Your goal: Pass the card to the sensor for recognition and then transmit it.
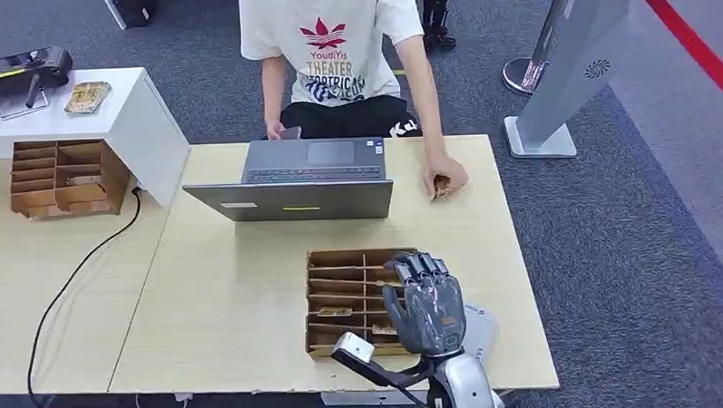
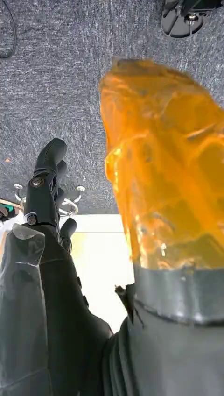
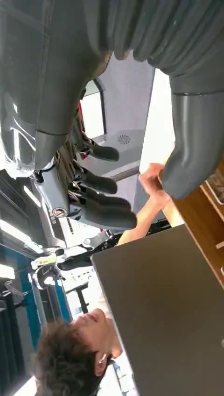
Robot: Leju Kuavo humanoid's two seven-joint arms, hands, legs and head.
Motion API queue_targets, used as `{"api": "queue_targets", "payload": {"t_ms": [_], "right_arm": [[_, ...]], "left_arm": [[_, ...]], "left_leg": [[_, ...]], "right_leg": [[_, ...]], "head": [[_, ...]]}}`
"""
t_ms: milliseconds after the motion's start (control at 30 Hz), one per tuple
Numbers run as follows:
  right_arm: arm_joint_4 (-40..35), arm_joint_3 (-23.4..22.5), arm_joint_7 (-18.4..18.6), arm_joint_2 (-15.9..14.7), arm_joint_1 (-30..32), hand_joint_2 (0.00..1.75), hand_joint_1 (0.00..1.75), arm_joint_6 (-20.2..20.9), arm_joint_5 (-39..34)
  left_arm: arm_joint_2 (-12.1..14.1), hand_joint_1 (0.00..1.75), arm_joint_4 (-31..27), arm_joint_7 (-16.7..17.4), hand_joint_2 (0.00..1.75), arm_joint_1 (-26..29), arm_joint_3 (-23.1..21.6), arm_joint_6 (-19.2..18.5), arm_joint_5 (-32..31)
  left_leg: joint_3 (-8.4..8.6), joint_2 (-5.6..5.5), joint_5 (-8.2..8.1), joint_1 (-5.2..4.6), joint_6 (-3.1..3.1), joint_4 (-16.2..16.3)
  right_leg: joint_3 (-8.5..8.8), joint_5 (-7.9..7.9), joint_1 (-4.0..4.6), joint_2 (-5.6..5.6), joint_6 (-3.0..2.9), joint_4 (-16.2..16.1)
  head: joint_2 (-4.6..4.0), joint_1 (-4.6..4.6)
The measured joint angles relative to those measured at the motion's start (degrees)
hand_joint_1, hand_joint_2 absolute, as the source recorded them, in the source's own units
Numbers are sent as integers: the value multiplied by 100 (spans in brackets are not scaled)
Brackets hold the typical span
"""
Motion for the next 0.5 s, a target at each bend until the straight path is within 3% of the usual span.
{"api": "queue_targets", "payload": {"t_ms": [133,267,300,500], "right_arm": [[85,2,11,-11,-32,175,79,11,22],[153,2,11,-22,-56,175,80,24,41],[173,2,11,-24,-68,175,87,35,50],[260,9,11,-28,-126,175,86,81,52]], "left_arm": [[0,0,0,-2,0,0,4,0,0],[0,0,0,-4,0,-1,11,-2,0],[0,0,0,-9,0,-1,15,-7,0],[0,0,0,-11,0,-1,24,-17,0]], "left_leg": [[0,0,0,0,0,0],[0,0,0,0,0,0],[0,0,0,0,0,0],[0,0,0,0,0,0]], "right_leg": [[0,0,0,0,0,0],[0,0,0,0,0,0],[0,0,0,0,0,0],[0,0,0,0,0,0]], "head": [[0,0],[0,0],[0,0],[0,0]]}}
